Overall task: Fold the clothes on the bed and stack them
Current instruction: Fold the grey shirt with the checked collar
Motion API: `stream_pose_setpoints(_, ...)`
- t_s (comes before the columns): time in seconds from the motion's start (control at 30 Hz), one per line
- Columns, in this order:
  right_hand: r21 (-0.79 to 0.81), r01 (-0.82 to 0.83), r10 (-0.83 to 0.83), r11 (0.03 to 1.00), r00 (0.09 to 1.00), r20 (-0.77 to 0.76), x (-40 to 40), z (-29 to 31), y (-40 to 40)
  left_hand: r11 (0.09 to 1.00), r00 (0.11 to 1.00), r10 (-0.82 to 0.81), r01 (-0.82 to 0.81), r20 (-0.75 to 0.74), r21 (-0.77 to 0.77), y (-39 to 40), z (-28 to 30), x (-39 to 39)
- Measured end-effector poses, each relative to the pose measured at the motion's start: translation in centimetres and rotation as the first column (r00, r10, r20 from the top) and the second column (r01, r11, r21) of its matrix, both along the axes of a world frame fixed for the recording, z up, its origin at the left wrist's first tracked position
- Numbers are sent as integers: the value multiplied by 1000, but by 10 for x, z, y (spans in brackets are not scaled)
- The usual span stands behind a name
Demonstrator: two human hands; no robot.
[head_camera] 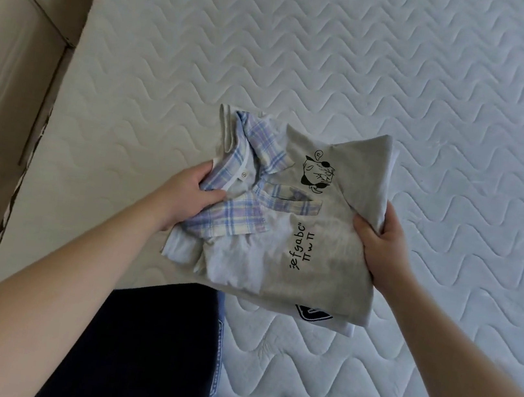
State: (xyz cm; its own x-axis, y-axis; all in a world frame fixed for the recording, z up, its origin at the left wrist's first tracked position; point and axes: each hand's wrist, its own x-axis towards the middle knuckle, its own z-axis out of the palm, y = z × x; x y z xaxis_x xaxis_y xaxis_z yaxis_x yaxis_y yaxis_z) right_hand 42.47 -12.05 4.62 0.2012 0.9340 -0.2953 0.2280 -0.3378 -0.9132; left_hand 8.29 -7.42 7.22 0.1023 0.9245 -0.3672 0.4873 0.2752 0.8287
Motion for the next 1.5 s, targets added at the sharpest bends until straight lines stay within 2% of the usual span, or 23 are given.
stream_pose_setpoints(0.37, -23, 136, -136, 990, 991, -13, 61, 49, -127, 985, 985, -161, 164, 64, -47, -75, 39, 77)
stream_pose_setpoints(0.57, -25, 276, -276, 961, 961, -10, 83, 101, -229, 959, 958, -276, 279, 83, -37, -131, 88, 113)
stream_pose_setpoints(0.83, 13, 478, -476, 878, 876, -73, 108, 191, -364, 888, 874, -458, 456, 160, 52, -214, 187, 165)
stream_pose_setpoints(1.03, 85, 598, -585, 797, 800, -134, 155, 239, -443, 804, 784, -594, 587, 183, 96, -256, 245, 241)
stream_pose_setpoints(1.23, 120, 695, -656, 709, 713, -247, 229, 253, -511, 743, 720, -668, 661, 187, 105, -295, 271, 339)
stream_pose_setpoints(1.5, 107, 784, -734, 612, 613, -293, 312, 260, -581, 667, 642, -739, 741, 207, 83, -345, 282, 454)
